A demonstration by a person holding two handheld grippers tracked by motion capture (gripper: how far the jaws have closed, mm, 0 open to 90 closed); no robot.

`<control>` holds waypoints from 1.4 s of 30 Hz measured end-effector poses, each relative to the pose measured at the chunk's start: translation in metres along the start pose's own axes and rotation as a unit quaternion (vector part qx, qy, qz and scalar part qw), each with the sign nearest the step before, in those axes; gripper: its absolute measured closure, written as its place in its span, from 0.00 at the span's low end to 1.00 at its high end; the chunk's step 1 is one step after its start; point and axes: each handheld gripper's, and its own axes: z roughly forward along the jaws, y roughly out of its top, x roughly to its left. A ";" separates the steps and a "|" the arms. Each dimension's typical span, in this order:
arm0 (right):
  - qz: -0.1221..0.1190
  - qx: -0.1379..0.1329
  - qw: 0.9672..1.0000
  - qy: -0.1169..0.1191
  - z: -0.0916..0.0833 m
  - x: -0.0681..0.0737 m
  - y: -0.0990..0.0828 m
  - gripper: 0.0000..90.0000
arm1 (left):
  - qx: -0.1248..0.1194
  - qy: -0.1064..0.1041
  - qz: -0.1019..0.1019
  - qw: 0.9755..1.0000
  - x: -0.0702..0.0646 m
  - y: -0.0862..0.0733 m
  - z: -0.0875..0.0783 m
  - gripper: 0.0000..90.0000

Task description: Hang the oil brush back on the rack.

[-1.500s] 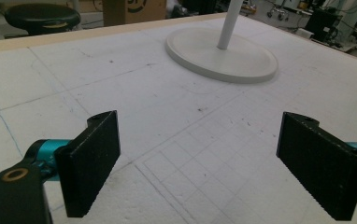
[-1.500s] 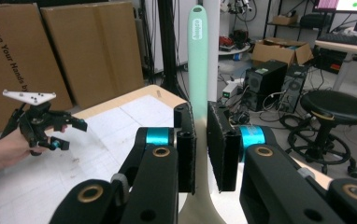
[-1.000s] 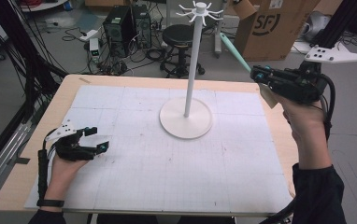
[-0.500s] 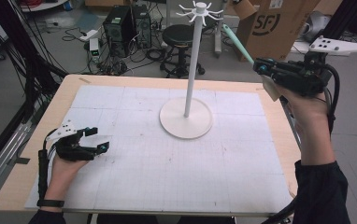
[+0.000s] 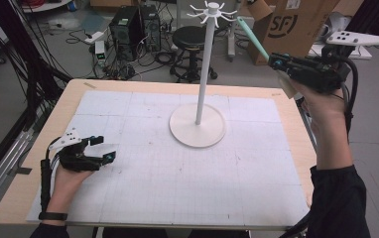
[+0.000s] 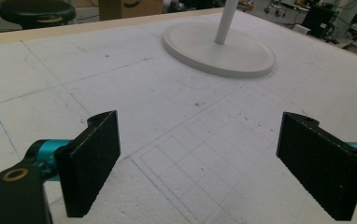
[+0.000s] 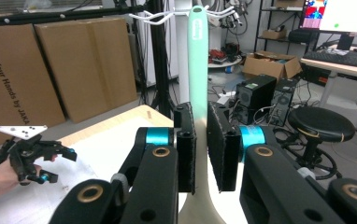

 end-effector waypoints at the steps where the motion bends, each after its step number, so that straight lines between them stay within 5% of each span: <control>1: 0.002 0.001 1.000 0.000 0.001 0.000 0.000 0.92 | 0.000 -0.001 -0.001 1.000 0.000 0.000 0.000 0.16; 35: -0.004 0.029 1.000 0.012 0.028 0.007 -0.005 0.91 | 0.003 -0.003 0.002 1.000 0.000 -0.001 0.000 0.16; 42: -0.010 0.037 0.999 0.019 0.032 0.008 -0.011 0.76 | 0.006 -0.001 0.003 1.000 0.000 -0.001 0.000 0.16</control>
